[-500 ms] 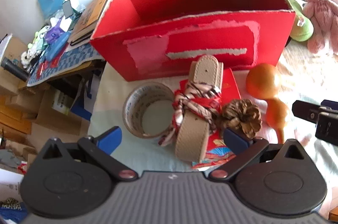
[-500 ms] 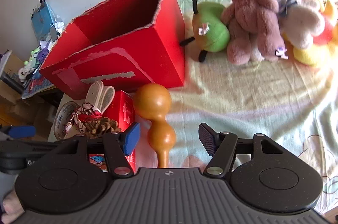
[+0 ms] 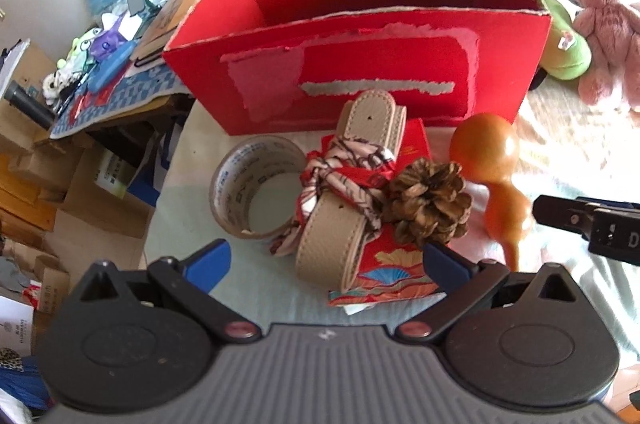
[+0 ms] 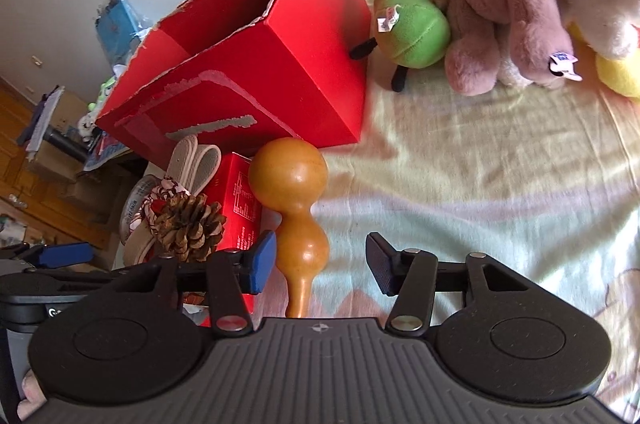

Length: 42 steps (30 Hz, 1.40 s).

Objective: Organize objects
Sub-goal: 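Move the right gripper toward the brown pine cone, then close the right gripper on the pine cone and lift it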

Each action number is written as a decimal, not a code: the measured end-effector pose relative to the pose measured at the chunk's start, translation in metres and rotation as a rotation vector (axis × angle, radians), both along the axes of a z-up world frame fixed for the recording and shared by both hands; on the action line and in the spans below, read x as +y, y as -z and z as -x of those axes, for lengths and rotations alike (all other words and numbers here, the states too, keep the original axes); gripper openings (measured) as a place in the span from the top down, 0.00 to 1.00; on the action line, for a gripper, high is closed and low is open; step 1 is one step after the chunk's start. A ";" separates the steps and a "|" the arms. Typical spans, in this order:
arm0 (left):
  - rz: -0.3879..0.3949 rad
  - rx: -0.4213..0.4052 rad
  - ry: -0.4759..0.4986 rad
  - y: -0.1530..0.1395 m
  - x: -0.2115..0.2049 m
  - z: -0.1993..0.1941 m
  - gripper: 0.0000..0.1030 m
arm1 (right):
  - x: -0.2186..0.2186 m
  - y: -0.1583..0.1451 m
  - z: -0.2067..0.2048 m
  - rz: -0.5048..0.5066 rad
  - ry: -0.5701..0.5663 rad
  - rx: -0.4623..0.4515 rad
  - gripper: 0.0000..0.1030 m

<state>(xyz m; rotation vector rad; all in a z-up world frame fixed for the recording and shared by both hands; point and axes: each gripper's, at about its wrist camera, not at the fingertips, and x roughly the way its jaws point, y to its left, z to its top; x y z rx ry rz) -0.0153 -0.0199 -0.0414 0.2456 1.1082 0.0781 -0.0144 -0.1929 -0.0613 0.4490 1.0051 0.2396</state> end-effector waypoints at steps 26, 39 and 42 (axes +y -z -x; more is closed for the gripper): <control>0.229 -0.157 0.243 0.013 -0.020 0.006 0.45 | 0.021 0.003 -0.036 -0.434 -0.198 -0.039 0.54; 0.277 -0.186 0.271 -0.003 -0.021 0.012 0.51 | 0.009 -0.013 -0.026 -0.396 -0.211 -0.081 0.58; 0.296 -0.222 0.315 -0.019 -0.027 0.016 0.51 | -0.002 -0.026 -0.022 -0.392 -0.187 -0.123 0.58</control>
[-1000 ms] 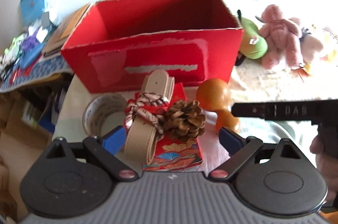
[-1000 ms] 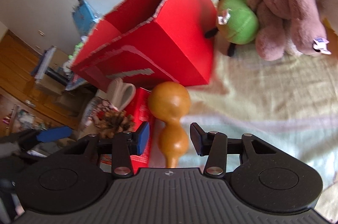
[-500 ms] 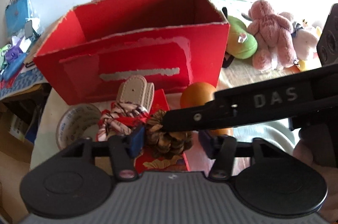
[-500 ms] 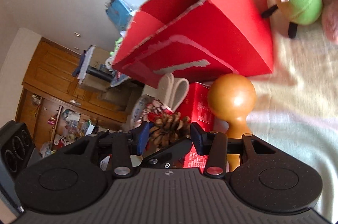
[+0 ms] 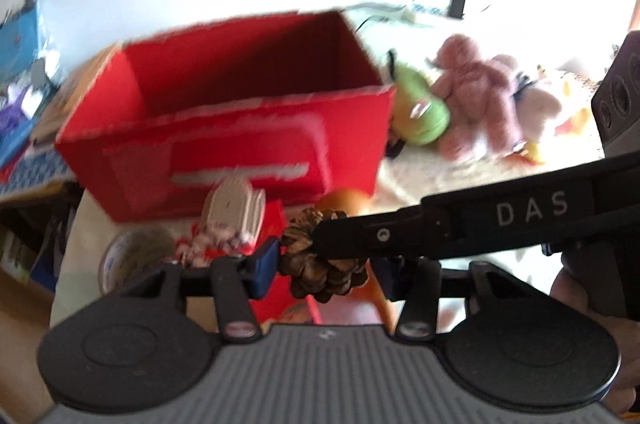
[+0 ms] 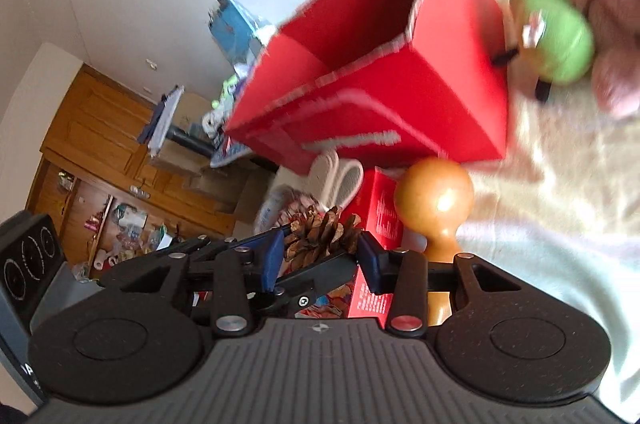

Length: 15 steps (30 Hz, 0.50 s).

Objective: Organize objects
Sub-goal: 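Close the right gripper on the pine cone and lift it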

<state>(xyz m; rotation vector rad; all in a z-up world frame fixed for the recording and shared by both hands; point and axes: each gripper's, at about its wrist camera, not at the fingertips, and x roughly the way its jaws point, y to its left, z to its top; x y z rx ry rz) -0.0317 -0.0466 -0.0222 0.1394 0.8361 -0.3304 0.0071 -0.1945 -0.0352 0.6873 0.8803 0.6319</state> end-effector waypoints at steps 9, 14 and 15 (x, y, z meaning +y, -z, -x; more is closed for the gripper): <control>0.082 -0.160 0.112 -0.052 -0.002 -0.015 0.51 | -0.008 -0.054 -0.006 0.051 0.116 -0.126 0.58; 0.142 -0.193 0.166 -0.074 0.016 -0.055 0.51 | 0.012 -0.083 -0.032 0.163 0.173 -0.200 0.58; 0.150 -0.186 0.171 -0.076 0.019 -0.066 0.51 | 0.018 -0.086 -0.039 0.188 0.184 -0.211 0.58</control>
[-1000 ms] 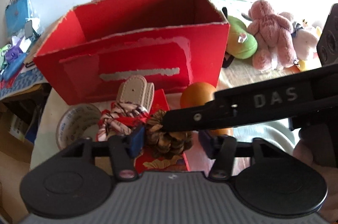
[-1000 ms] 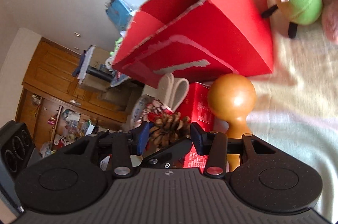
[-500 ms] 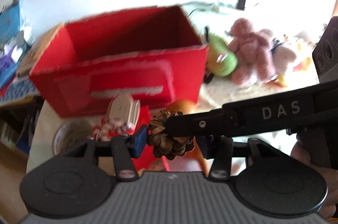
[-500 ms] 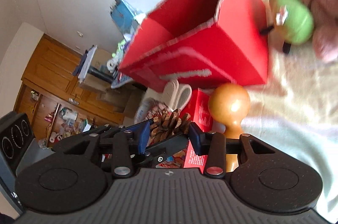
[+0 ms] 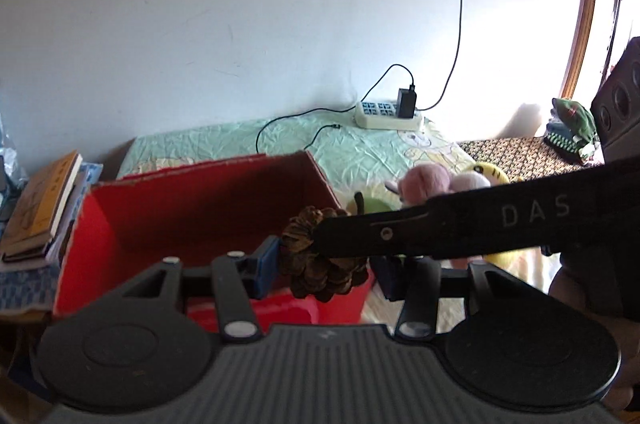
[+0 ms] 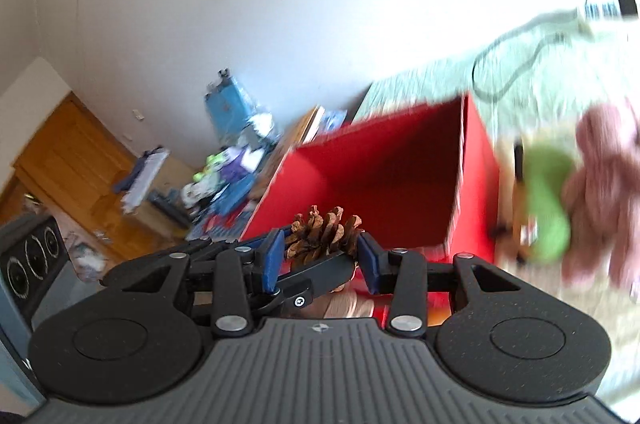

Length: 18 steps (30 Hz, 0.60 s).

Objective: Organize objects
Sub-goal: 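Close the right gripper on the pine cone and lift it, then carry the pine cone into the red box and open the right gripper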

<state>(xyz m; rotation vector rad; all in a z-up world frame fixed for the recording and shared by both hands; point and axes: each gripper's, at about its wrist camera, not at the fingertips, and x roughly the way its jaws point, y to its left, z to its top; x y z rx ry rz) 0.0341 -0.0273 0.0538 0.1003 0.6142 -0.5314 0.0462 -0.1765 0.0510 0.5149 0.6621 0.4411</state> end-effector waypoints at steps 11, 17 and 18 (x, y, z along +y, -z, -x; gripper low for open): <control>0.035 0.118 0.053 0.006 0.040 -0.086 0.51 | 0.050 0.007 -0.070 0.092 0.069 0.062 0.59; 0.052 0.222 0.055 0.036 0.058 -0.123 0.40 | 0.058 0.027 -0.102 0.229 0.134 0.143 0.59; 0.043 0.230 0.053 0.040 0.061 -0.127 0.39 | 0.058 0.029 -0.108 0.257 0.144 0.160 0.59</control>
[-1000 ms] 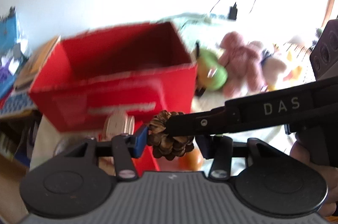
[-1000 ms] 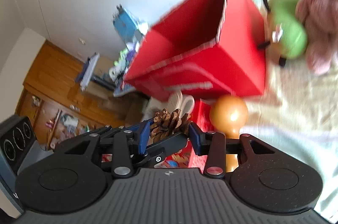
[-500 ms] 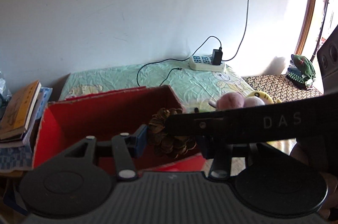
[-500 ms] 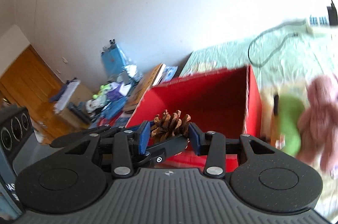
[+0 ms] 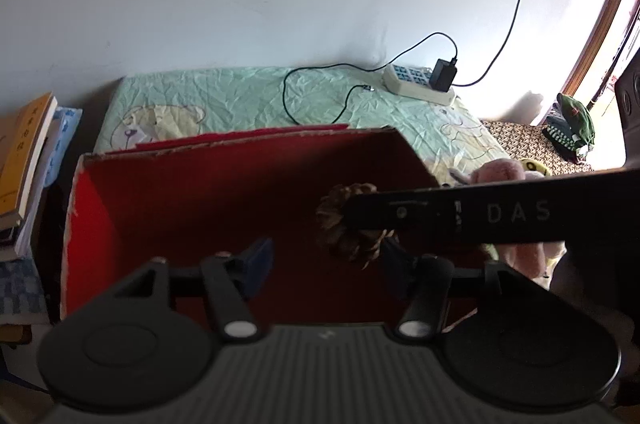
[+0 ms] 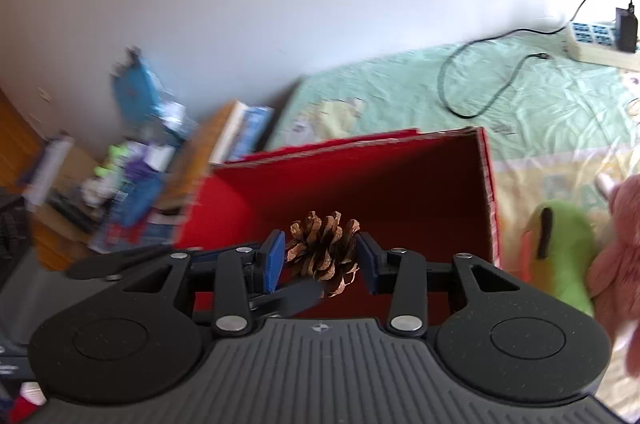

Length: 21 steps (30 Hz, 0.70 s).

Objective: Organize objects
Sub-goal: 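Carry the pine cone into the red box and open the right gripper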

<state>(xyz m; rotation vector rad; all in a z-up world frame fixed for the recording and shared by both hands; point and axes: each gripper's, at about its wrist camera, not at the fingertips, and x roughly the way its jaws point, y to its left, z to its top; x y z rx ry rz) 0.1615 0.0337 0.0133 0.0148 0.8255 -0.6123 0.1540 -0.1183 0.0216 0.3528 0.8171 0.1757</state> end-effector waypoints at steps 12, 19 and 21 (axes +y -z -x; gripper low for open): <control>-0.173 0.153 0.004 0.038 -0.015 -0.048 0.36 | 0.025 0.037 -0.060 0.478 -0.002 0.175 0.59; -0.196 0.190 -0.042 0.042 -0.014 -0.061 0.36 | 0.039 0.050 -0.070 0.663 -0.026 0.180 0.60; -0.227 0.174 -0.061 0.043 -0.019 -0.065 0.33 | 0.036 0.047 -0.072 0.648 -0.023 0.182 0.59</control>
